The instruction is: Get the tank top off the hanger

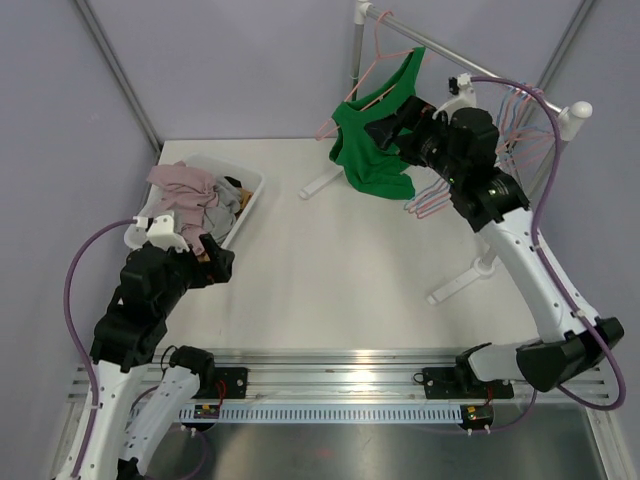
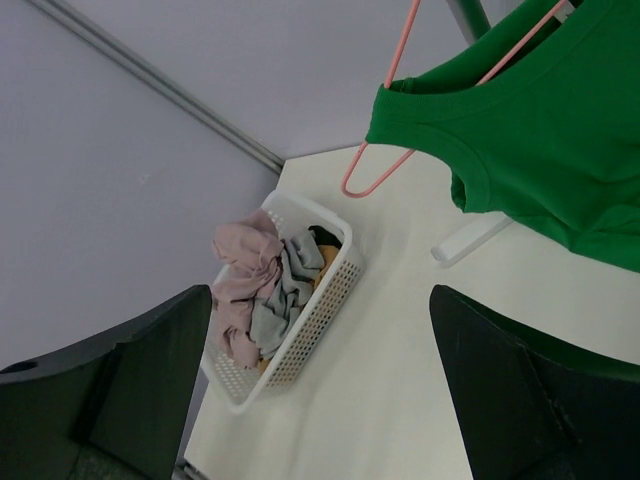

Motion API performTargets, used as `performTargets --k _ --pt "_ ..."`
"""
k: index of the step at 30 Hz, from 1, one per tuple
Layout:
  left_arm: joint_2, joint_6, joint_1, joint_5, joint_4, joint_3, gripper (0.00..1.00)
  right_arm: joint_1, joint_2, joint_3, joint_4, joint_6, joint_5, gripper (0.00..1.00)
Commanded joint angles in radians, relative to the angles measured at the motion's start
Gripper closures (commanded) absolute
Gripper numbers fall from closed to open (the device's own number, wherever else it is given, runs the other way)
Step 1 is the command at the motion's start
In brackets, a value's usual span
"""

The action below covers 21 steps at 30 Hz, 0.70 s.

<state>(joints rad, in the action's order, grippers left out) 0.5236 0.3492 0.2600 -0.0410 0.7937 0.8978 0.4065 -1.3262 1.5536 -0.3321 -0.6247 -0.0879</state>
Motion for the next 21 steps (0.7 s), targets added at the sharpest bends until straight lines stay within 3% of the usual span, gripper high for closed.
performTargets --k 1,12,21 --pt "-0.022 0.016 0.002 -0.033 -0.102 -0.010 0.01 0.058 -0.083 0.104 0.090 0.029 0.204 0.02" --pt "-0.036 0.007 0.002 0.065 -0.117 -0.033 0.01 0.083 -0.385 0.310 0.159 0.080 0.352 0.03" --pt "-0.039 -0.009 0.002 0.139 -0.131 -0.039 0.01 0.083 -0.697 0.670 0.081 0.166 0.453 0.06"
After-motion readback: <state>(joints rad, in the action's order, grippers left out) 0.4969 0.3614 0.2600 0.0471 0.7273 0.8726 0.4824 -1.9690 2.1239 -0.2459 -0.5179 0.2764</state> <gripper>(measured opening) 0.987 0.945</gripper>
